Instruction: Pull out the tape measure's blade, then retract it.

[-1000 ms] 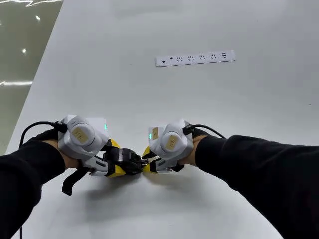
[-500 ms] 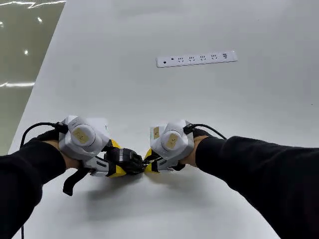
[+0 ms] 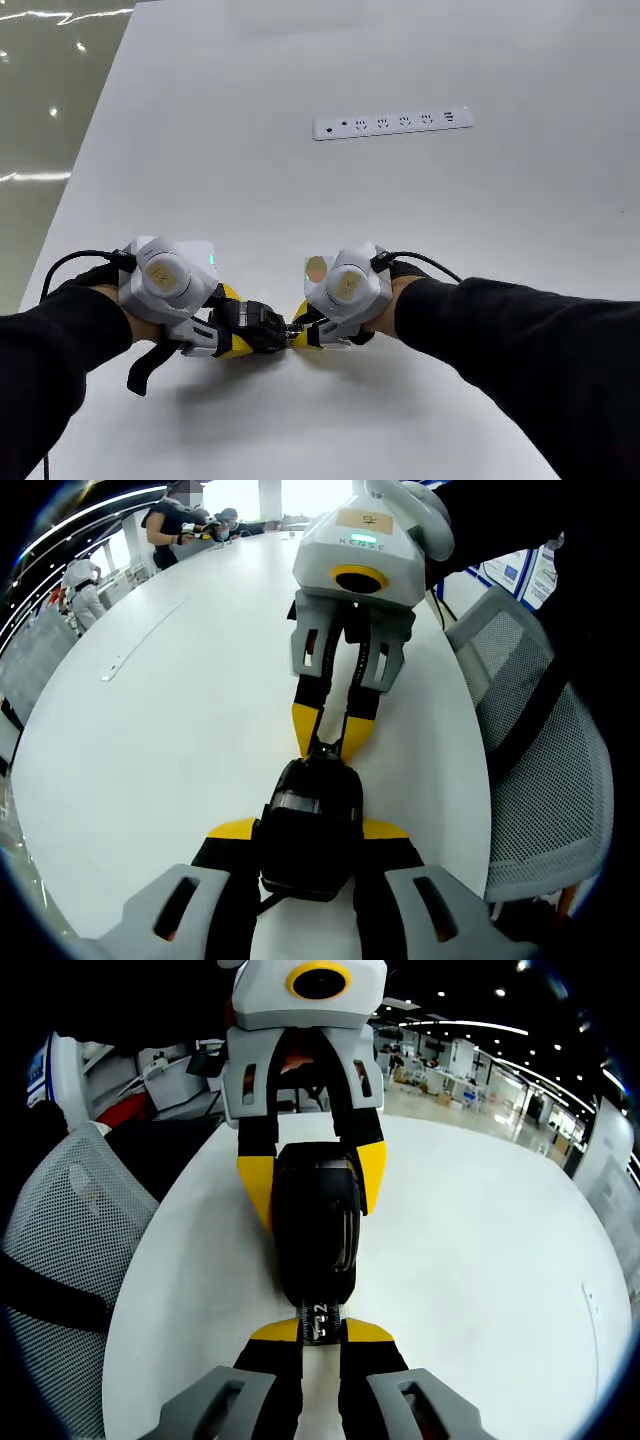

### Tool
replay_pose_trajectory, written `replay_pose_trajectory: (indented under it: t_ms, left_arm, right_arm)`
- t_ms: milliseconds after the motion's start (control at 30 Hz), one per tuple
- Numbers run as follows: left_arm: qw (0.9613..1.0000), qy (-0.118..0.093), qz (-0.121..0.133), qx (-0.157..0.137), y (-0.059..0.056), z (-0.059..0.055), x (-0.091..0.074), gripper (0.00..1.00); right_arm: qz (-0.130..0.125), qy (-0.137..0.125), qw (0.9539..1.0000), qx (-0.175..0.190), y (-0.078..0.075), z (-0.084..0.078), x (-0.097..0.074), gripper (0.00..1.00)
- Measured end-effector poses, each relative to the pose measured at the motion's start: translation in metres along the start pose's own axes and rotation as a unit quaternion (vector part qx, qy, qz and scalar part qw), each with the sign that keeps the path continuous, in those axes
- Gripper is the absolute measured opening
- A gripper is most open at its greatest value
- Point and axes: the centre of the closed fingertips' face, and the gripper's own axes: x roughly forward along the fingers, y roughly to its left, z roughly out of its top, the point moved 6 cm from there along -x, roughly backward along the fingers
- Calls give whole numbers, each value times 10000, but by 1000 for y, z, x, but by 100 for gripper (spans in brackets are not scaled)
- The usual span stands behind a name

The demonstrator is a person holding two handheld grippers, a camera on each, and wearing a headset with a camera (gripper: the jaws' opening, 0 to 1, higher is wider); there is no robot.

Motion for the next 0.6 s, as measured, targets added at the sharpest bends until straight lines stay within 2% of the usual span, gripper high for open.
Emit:
replay_pose_trajectory:
  t_ms: [600]
  left_arm:
    - [10000,-7,4,46,0,0,1,29]
  right_arm:
    - [-42,11,9999,138,0,-8,-6,9]
